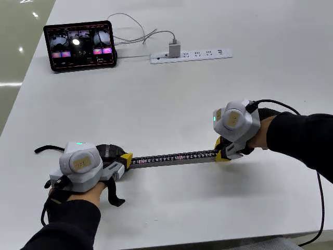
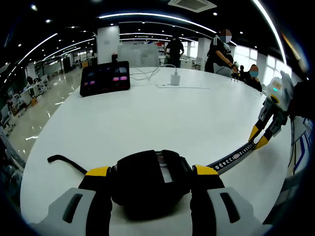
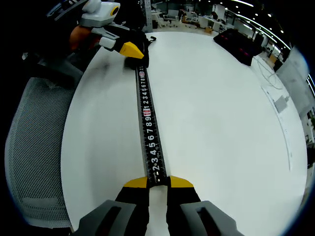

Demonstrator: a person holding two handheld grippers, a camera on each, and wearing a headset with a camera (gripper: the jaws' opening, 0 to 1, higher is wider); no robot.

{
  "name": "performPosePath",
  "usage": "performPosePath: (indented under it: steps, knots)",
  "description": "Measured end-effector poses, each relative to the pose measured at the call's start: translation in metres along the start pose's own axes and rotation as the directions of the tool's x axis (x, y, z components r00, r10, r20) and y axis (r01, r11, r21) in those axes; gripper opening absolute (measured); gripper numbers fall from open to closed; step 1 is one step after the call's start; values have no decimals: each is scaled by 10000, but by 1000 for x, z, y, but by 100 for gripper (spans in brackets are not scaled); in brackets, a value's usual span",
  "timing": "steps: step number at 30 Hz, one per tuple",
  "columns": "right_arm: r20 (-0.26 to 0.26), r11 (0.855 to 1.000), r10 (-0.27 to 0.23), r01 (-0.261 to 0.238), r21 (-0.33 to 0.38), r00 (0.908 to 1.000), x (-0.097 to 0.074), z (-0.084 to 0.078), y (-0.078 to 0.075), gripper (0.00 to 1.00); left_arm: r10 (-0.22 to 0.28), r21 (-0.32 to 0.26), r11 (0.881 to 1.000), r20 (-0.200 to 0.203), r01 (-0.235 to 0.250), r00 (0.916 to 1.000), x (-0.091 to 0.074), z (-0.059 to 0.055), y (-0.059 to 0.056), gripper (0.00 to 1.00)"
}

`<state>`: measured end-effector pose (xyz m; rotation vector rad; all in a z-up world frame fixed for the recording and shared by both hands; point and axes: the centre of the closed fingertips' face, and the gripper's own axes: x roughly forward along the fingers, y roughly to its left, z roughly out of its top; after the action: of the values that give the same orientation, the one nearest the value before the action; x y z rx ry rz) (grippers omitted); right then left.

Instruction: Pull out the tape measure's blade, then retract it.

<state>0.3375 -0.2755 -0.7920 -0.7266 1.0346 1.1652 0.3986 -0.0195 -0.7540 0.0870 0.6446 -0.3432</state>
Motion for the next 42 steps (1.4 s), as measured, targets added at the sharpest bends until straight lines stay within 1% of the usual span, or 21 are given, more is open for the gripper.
performPosePath:
  steps: [2, 4, 8, 21, 25, 34, 36, 38, 42]
  knots:
    - [34, 10000, 61, -61, 39, 10000, 0, 1, 1, 8, -9, -6, 10000, -24, 9, 10000, 0, 0, 0, 59]
    - [40, 9999, 98, -98, -124, 9999, 0, 2, 1, 8, -9, -10, 10000, -33, 9, 10000, 0, 0, 0, 60]
    - [52, 9997, 98, -97, -213, 9999, 1, 2, 2, 8, 0, -21, 10000, -70, -1, 10000, 0, 0, 0, 60]
    - [62, 10000, 59, -58, -61, 10000, 3, 7, 3, 8, -44, -35, 10000, -120, 43, 9999, 0, -1, 0, 60]
    - [49, 9999, 50, -49, -123, 10000, 4, 9, 3, 8, -66, -43, 10000, -158, 66, 9999, 0, -1, -1, 60]
    - [107, 9999, 113, -113, 4, 9999, 5, 13, 3, 9, -72, -45, 10000, -103, 71, 9999, 1, 0, 0, 60]
    - [94, 9999, 106, -107, 67, 9999, 6, 14, 4, 9, -87, -68, 9999, -144, 86, 9999, 1, 0, 0, 60]
    - [96, 9999, 109, -108, -112, 9999, 6, 14, 4, 9, -96, -66, 9999, -159, 95, 9998, 1, -1, 1, 60]
    - [73, 9999, 101, -101, 30, 9999, 6, 16, 4, 9, -109, -68, 9999, -207, 108, 9997, 1, -1, 1, 60]
